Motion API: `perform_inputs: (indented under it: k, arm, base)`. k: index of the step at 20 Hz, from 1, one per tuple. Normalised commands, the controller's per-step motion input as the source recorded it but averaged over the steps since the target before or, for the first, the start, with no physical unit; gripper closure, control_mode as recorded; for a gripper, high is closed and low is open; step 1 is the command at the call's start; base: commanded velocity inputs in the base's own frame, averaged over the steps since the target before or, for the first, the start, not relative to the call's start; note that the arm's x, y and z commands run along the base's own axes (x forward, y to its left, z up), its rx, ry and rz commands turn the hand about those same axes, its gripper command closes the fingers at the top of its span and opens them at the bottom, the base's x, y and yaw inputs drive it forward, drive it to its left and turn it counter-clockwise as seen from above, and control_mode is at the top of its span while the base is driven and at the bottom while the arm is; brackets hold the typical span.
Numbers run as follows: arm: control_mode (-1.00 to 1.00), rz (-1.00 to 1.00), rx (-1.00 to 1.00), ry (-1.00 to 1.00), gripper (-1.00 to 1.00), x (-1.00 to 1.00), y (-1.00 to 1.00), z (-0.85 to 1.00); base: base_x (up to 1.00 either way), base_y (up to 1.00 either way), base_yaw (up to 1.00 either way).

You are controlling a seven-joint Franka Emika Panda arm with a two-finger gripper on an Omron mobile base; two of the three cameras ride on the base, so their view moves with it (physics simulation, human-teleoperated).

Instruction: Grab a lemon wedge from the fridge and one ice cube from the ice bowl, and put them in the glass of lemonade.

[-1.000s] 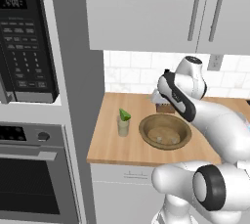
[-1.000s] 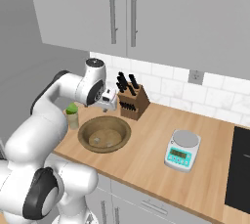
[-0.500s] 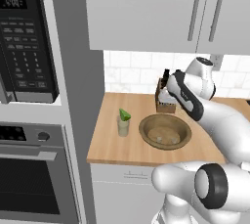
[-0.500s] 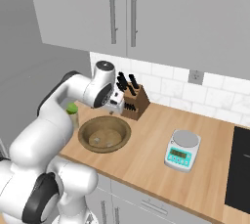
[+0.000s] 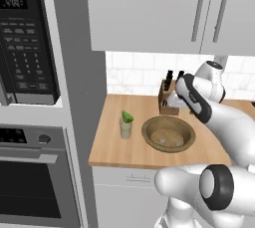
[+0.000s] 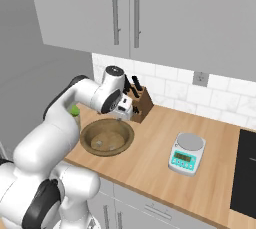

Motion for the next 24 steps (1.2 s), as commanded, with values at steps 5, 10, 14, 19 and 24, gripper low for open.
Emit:
perform_inputs:
  k: [5,10,14,19,24]
  arm:
    - [-1.0,0.0,-0.02,0.06,-1.0,-0.3,0.11,-0.47]
    - [-1.0,0.03,-0.2,0.44,-1.0,0.22,0.17,-0.17]
    - [-1.0,0.06,-0.05,0.27,-1.0,0.05,0.21,-0.4]
    - [-1.0,0.02,0.04,0.02,-1.0,0.02,0.04,-0.6]
    - [-1.0,0.0,0.01,-0.07,-1.0,0.0,0.15,-0.2]
  base:
    - [0.0,0.0,0.0]
    - [0.0,0.0,0.0]
    - [0.0,0.0,0.0]
    - [0.0,0.0,0.0]
    - [0.0,0.0,0.0]
